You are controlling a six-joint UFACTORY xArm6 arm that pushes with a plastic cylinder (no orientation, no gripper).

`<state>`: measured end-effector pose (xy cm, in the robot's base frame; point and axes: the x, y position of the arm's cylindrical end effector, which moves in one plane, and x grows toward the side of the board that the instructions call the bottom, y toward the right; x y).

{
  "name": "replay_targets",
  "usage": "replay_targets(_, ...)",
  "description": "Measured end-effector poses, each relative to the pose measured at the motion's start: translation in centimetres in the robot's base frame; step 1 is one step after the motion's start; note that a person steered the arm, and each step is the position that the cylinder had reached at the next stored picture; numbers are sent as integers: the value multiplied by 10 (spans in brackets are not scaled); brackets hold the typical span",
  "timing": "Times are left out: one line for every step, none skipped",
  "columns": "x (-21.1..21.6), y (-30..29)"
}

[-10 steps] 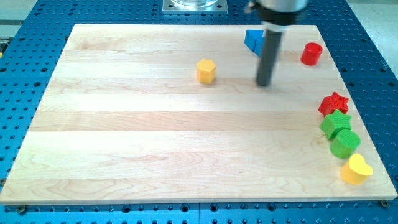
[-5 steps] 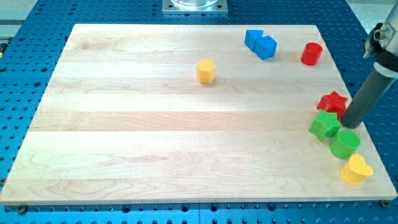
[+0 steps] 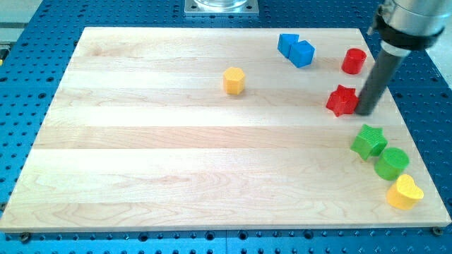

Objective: Push the red blocks towards the bottom center of the board

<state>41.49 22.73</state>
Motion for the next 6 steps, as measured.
replay_targets(0,-33)
replay_targets(-12,-61)
replay_targets(-48,45)
replay_targets(-94,104)
replay_targets(-127,68)
replay_targets(-98,-9)
